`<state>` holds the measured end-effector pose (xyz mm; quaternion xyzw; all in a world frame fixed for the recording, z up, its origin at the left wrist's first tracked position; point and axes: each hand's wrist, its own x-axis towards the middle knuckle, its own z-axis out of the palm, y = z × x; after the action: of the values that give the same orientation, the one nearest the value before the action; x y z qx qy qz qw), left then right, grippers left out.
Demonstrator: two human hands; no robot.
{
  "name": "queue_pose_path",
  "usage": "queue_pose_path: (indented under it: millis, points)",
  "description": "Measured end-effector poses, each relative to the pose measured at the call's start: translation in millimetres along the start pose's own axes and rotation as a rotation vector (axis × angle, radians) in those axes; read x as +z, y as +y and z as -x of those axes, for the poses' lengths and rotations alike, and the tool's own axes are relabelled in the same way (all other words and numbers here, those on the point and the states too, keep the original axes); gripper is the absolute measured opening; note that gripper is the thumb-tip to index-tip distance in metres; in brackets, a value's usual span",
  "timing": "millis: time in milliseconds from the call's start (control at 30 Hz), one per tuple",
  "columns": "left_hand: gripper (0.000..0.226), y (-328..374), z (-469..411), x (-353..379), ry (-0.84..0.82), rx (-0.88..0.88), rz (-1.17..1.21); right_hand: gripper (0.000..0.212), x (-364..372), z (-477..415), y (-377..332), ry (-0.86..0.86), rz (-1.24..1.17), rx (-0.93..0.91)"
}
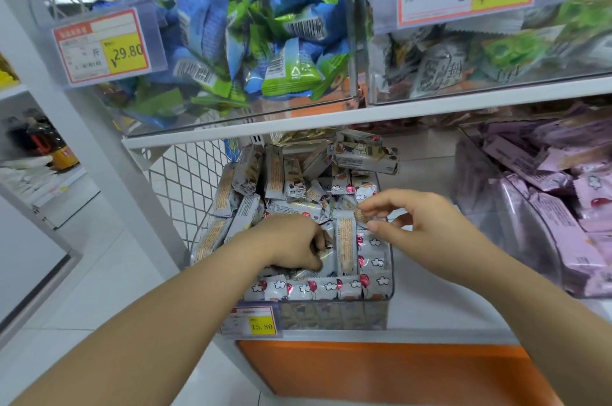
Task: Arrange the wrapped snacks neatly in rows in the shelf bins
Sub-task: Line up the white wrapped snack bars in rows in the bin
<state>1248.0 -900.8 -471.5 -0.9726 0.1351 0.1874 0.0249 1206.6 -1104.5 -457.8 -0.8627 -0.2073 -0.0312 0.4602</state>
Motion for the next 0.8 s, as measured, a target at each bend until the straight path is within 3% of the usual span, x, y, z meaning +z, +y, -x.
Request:
queue_pose_path:
  millis: [167, 367, 567, 800]
  points:
    - [0.034, -5.7, 8.1, -7.4, 0.079, 0.021, 0.193, 0.022, 0.4, -0.4, -1.8, 0.0, 0.0, -0.002]
    - [0.042, -15.6, 27.0, -23.4, 0.229, 0.049, 0.144, 0.021, 0.3, -0.2, -2.4, 0.003, -0.004, -0.007]
    - [0.033, -26.4, 56.9, -32.1, 0.36, 0.086, 0.335, 0.024, 0.8, 0.7, -3.4, 0.008, -0.004, -0.015]
    - [0.019, -35.4, 78.5, -22.2, 0.362, 0.112, 0.558, 0.022, 2.8, 0.9, -4.8, 0.001, 0.042, -0.024]
